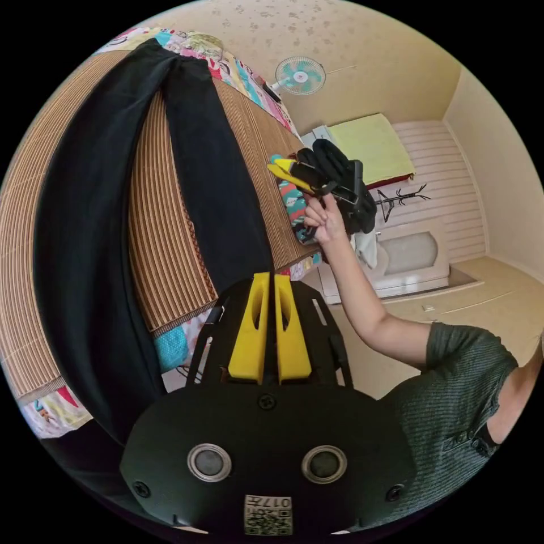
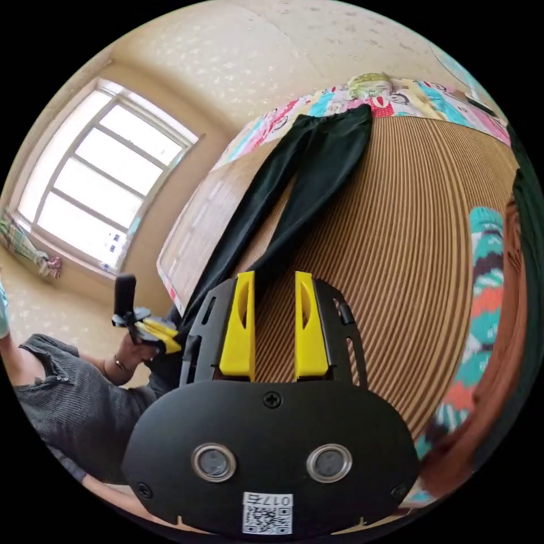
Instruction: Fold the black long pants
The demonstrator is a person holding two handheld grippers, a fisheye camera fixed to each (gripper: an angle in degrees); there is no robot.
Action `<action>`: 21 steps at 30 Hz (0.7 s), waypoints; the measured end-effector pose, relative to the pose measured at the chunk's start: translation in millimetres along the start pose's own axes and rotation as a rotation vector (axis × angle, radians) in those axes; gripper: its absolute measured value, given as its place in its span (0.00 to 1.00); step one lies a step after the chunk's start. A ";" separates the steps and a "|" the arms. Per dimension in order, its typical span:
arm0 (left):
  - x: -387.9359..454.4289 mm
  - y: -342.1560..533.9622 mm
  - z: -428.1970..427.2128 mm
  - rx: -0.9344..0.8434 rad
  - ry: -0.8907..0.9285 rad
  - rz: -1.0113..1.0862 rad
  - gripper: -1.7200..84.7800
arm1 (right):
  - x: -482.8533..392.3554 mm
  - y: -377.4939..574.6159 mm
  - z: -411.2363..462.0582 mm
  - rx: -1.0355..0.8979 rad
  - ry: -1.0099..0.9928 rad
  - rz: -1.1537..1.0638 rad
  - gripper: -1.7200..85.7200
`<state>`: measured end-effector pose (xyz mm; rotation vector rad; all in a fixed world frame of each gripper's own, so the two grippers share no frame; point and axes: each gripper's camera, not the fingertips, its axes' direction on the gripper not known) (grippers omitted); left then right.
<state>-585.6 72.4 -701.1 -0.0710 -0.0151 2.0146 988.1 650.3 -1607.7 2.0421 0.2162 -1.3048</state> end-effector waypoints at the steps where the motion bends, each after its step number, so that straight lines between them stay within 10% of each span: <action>1: -7.9 -0.5 -0.7 -0.003 -0.002 0.009 0.01 | 12.6 -14.7 3.9 0.025 -0.053 -0.011 0.17; 11: -52.7 9.1 -13.7 0.019 -0.070 -0.006 0.01 | 185.2 -208.9 69.3 0.352 -0.224 0.526 0.19; 21: -112.1 23.2 -16.3 0.065 0.084 -0.185 0.01 | 178.2 -296.2 102.5 0.365 -0.160 0.480 0.05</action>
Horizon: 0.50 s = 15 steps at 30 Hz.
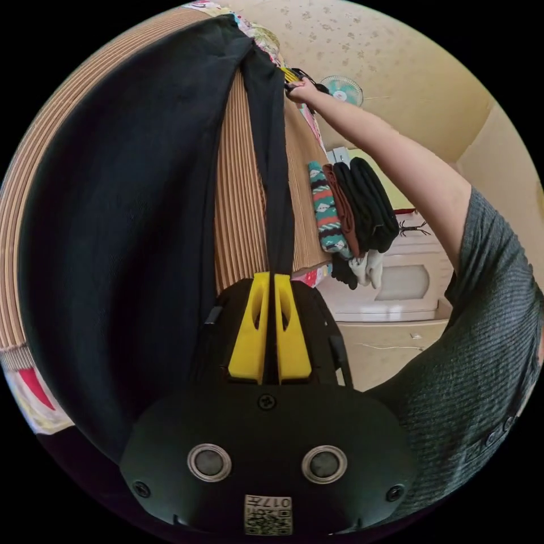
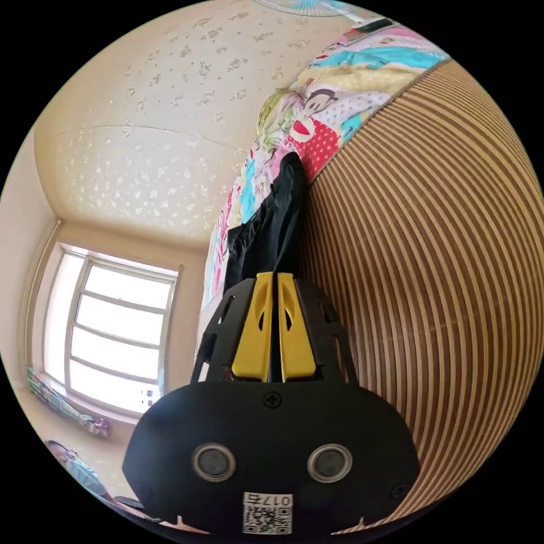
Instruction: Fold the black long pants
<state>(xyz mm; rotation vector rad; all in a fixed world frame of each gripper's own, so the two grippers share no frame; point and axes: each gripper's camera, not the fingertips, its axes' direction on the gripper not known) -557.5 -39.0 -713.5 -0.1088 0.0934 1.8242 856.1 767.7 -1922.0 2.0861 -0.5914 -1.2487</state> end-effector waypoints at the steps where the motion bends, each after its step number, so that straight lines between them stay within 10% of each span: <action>1: -1.4 0.8 -8.4 0.021 0.031 -0.022 0.01 | -10.7 0.9 0.0 0.015 0.033 -0.037 0.05; 5: -2.9 15.1 -51.1 0.122 0.213 -0.056 0.01 | -129.0 20.9 29.0 0.069 0.473 -0.390 0.04; 11: -28.2 61.1 -123.4 0.379 0.027 -0.182 0.01 | -252.4 51.8 152.8 -0.110 0.564 -0.653 0.07; 15: -50.1 70.6 -132.8 0.380 -0.027 -0.207 0.01 | -224.6 68.0 196.5 -0.240 0.268 -0.533 0.08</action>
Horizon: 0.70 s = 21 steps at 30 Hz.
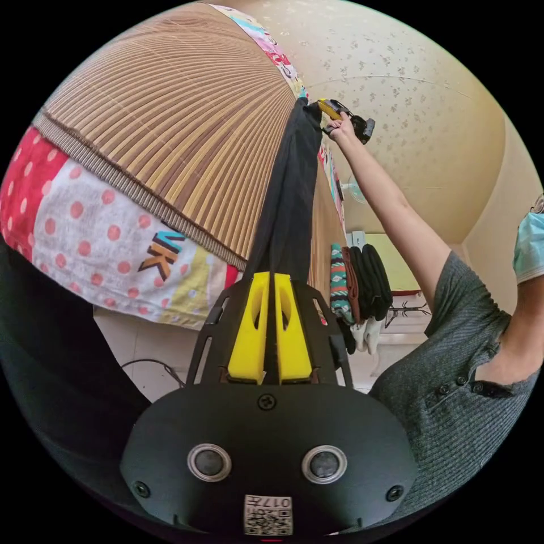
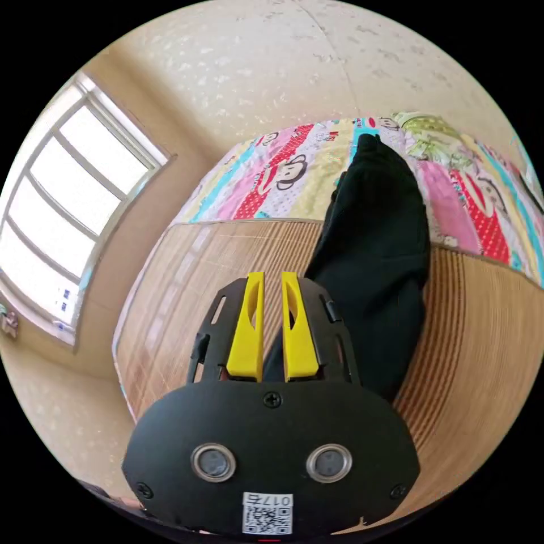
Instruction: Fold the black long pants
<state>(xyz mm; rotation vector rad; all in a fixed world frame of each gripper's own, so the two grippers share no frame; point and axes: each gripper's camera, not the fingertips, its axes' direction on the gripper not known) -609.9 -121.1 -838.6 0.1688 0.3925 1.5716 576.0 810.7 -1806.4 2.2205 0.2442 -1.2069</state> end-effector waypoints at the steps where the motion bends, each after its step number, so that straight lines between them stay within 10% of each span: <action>1: -3.1 0.9 1.1 -0.009 0.023 -0.004 0.01 | 4.6 6.0 -0.2 0.016 -0.054 0.021 0.08; 21: 58.1 19.7 14.3 -0.141 -0.269 0.292 0.06 | 16.8 454.5 -124.0 -0.166 -0.556 0.364 0.16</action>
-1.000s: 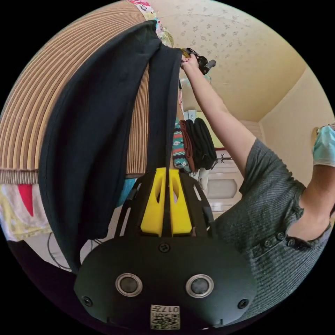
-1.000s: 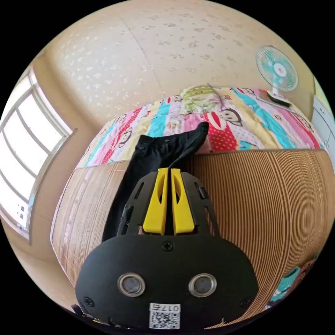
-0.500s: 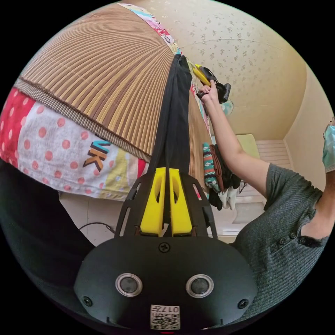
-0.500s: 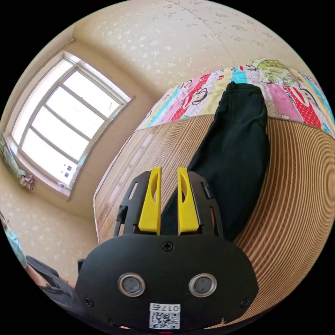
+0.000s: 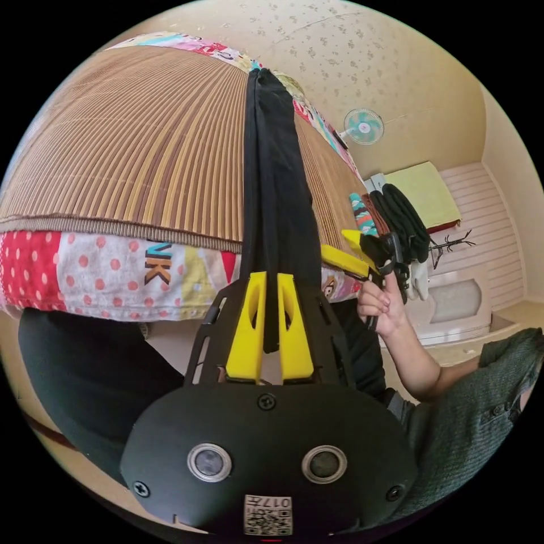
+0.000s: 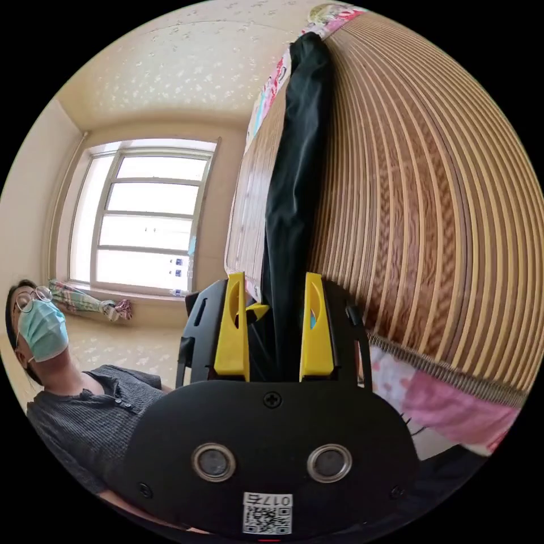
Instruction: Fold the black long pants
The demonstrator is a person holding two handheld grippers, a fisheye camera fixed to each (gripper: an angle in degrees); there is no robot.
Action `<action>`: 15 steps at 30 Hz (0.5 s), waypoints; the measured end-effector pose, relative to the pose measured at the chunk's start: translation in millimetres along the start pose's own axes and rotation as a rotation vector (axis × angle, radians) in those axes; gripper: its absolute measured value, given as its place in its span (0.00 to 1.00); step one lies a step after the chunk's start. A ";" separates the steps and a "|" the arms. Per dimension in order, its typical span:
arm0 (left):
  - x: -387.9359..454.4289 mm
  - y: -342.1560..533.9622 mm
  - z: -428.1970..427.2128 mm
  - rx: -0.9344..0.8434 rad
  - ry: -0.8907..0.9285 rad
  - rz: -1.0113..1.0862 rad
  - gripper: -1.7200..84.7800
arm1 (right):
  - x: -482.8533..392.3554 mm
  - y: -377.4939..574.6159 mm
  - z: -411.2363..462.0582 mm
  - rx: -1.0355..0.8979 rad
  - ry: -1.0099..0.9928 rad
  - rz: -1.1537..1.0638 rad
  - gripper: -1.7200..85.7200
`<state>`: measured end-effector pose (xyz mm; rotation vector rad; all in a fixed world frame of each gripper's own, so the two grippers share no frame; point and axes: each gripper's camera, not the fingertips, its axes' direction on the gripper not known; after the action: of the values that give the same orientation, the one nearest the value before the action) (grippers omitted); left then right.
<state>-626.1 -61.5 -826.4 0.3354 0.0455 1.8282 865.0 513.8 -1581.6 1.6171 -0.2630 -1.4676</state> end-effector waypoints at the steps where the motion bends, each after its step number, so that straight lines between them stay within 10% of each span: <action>1: 2.6 0.0 -1.3 -0.012 -0.003 0.002 0.05 | 1.3 6.6 3.2 0.003 0.000 0.019 0.15; 11: -23.4 -20.0 -56.8 0.020 0.524 0.051 0.01 | -54.5 35.3 -5.9 0.075 0.003 -0.110 0.04; 15: -34.8 -11.7 -51.6 -0.022 0.423 0.023 0.01 | -68.6 33.1 6.5 0.042 0.092 -0.189 0.04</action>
<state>-619.6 -83.9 -885.3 -0.0706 0.3154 1.8936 854.0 538.6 -1510.2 1.7777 -0.0912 -1.5317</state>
